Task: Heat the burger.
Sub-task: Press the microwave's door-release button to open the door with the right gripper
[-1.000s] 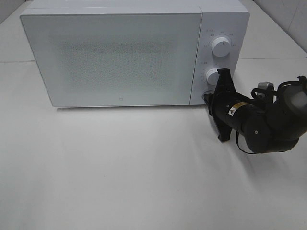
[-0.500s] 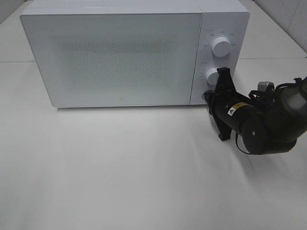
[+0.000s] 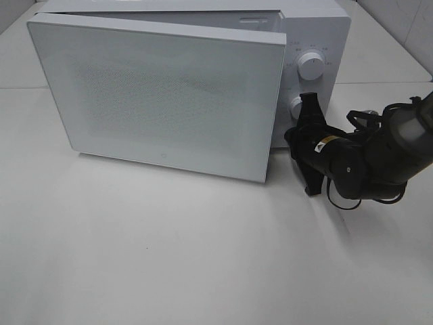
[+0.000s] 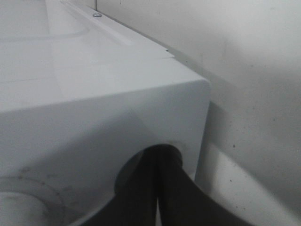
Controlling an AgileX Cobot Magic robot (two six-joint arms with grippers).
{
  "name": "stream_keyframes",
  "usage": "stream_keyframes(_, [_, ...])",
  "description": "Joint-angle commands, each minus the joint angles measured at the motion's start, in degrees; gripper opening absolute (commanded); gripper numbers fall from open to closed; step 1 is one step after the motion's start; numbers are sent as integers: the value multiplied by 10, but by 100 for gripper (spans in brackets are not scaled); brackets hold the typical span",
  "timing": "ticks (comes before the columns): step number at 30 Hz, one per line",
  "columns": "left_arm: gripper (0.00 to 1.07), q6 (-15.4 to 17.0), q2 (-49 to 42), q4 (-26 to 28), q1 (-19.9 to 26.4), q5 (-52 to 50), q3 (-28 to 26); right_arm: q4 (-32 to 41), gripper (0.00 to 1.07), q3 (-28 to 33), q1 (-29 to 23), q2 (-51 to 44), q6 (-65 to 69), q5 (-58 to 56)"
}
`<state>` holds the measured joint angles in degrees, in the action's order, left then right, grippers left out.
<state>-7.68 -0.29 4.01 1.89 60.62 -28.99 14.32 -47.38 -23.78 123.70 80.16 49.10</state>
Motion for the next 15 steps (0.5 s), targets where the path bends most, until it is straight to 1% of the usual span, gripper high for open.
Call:
stream_keyframes(1, [105,3,-10,1,1,-7,1,-7,0,-58,17,-10,-11,122])
stream_keyframes(7, [105,3,-10,1,1,-7,1,-6,0,-34,15,-14,17,119])
stream_keyframes(10, [105,3,-10,1,1,-7,1,-5,0,-15,10,-29,24,73])
stream_keyframes(15, [105,3,-10,1,1,-7,1,-6,0,-9,9,-36,24,53])
